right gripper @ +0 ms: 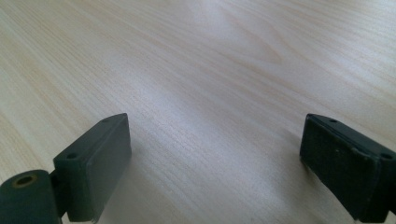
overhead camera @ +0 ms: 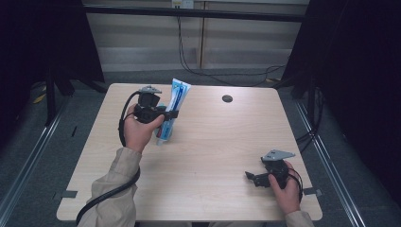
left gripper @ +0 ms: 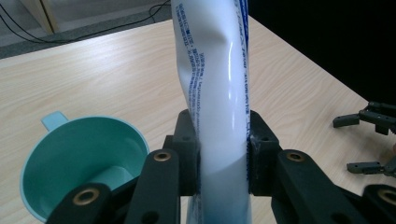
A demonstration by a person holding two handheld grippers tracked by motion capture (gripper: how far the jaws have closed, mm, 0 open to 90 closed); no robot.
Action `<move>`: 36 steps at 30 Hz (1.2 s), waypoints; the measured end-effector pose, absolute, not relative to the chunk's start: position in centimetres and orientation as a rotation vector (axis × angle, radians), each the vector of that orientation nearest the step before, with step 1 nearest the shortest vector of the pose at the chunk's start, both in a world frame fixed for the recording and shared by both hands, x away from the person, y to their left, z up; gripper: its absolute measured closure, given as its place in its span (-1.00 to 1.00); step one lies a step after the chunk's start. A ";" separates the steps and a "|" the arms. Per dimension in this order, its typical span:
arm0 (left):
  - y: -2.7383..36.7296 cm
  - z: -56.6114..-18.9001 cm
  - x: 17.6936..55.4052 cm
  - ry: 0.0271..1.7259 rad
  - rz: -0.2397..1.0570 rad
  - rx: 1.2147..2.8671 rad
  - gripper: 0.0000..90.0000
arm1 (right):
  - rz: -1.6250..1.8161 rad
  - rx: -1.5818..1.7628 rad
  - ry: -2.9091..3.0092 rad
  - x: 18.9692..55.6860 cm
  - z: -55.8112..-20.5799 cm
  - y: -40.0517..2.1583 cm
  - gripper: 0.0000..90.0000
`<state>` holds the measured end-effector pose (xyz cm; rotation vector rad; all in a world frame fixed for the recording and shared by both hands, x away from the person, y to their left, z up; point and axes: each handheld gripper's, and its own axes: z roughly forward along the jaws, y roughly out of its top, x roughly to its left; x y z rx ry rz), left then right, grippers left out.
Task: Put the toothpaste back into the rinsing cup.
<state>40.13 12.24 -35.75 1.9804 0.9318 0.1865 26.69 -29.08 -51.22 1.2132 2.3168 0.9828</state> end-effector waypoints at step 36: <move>12.6 -34.0 42.0 0.942 0.222 1.945 0.57 | 0.983 1.214 2.317 26.7 -51.2 -29.1 -0.81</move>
